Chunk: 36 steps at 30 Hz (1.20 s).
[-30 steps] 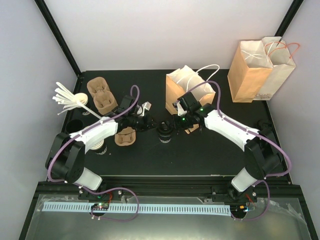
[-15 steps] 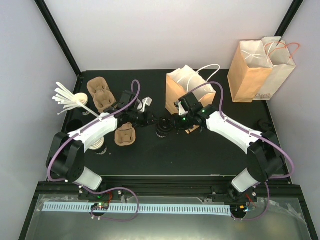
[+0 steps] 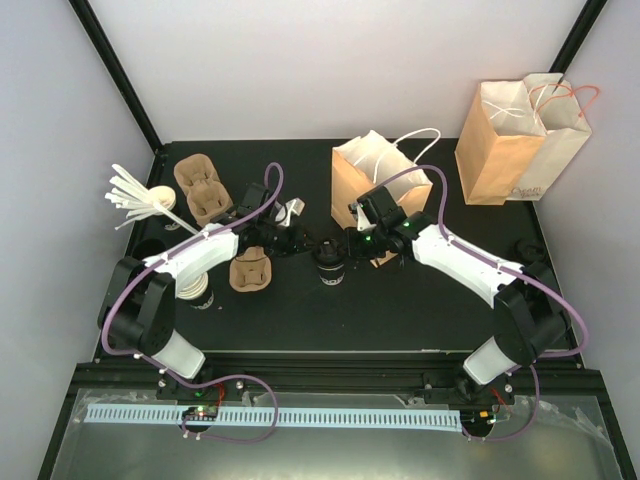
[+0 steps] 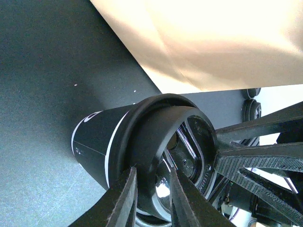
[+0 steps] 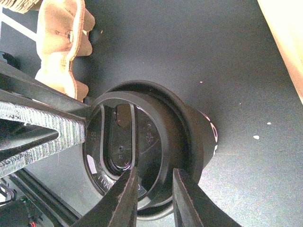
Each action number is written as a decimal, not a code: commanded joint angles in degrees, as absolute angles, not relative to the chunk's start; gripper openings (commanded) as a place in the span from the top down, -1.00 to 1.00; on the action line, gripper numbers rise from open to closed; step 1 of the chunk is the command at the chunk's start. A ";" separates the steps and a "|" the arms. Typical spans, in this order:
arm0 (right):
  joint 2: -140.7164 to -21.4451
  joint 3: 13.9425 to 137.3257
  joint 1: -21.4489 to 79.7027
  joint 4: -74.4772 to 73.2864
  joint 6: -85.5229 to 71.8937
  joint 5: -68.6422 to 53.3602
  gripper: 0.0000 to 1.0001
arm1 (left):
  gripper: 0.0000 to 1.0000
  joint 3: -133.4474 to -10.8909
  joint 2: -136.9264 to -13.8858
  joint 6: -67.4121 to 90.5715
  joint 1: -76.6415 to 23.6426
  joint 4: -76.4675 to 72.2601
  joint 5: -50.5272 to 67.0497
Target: Pack the takeout coffee
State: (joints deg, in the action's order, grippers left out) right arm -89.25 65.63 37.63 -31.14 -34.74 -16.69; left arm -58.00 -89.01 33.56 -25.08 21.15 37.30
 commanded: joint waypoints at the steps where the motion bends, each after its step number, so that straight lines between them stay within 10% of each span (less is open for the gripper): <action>1: -90.43 66.62 37.83 -29.13 -35.33 -16.53 0.52 | 0.55 -59.57 -90.37 32.42 -24.63 22.11 37.86; 36: -88.50 51.27 37.88 -21.96 -37.52 -20.21 0.59 | 0.58 -50.96 -92.15 33.48 -25.31 18.24 42.59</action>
State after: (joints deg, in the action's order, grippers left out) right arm -85.06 55.44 37.17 -20.67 -36.73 -18.85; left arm -54.63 -89.86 33.26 -24.32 15.92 43.44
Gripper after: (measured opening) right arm 0.204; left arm 0.209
